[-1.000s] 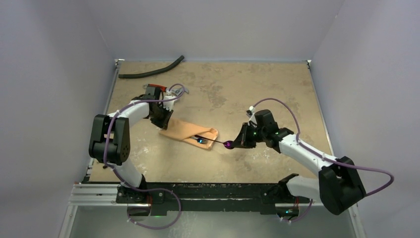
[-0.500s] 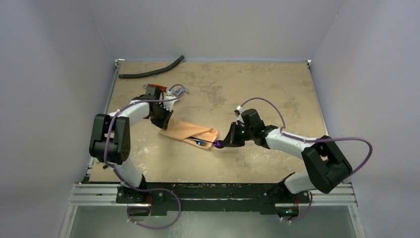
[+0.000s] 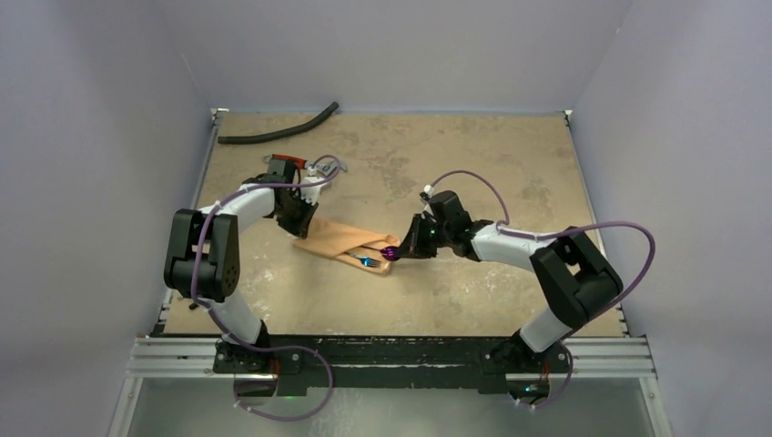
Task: Fold the napkin into a case and place the utensils inside
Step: Insert the spoon into the folded napkin.
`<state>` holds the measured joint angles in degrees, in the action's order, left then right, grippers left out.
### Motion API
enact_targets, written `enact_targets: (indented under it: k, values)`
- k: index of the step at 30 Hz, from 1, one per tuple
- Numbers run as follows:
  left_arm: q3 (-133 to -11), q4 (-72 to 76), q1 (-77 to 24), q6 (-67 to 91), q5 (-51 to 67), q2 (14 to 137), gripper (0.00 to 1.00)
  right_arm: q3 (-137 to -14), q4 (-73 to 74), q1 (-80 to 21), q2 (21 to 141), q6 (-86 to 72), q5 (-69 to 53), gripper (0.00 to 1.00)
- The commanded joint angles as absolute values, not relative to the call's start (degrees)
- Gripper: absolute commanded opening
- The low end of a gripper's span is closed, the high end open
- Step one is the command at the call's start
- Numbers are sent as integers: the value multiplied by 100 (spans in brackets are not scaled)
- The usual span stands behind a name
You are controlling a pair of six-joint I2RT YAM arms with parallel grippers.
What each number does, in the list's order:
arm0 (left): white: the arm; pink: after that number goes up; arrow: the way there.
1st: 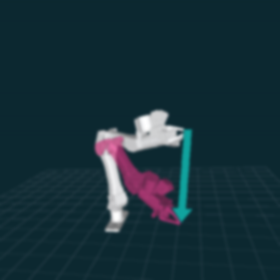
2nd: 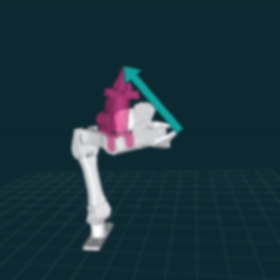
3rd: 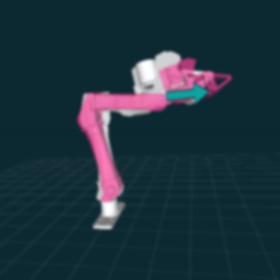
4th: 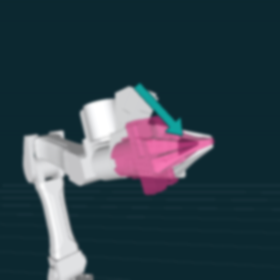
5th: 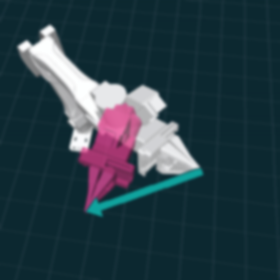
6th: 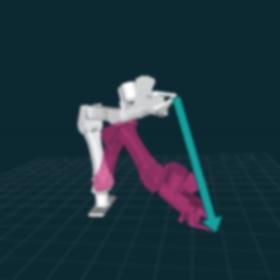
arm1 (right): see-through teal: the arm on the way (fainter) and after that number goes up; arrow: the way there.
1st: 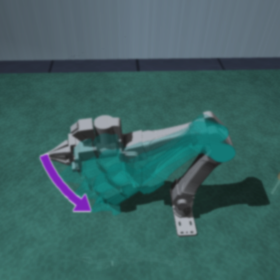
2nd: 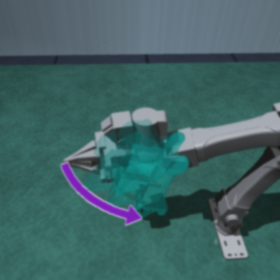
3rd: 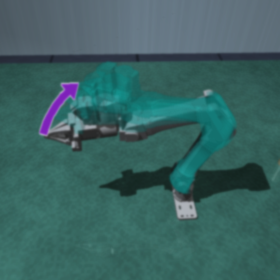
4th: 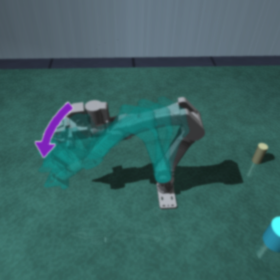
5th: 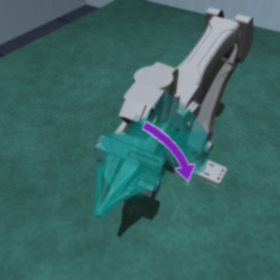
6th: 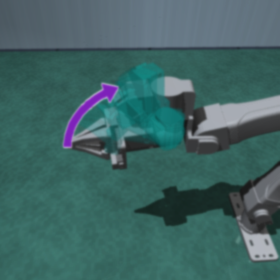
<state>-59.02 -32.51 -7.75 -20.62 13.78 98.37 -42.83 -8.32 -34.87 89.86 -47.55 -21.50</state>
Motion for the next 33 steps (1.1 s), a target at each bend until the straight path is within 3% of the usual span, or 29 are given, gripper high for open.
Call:
enact_targets:
  k: [1,28,33]
  values:
    - [-6004,-3357,-700,-2204,1456,9881,11,-4715,-1166,-3579,9294,-4865,-1908,0]
    - [-6059,-3536,-668,-2487,1539,9955,6,-5778,-1281,-3897,10771,-4769,-1922,0]
    - [-6081,-3570,-668,-2529,1529,9966,6,-5833,-1069,-3921,10711,-4702,-1836,21]
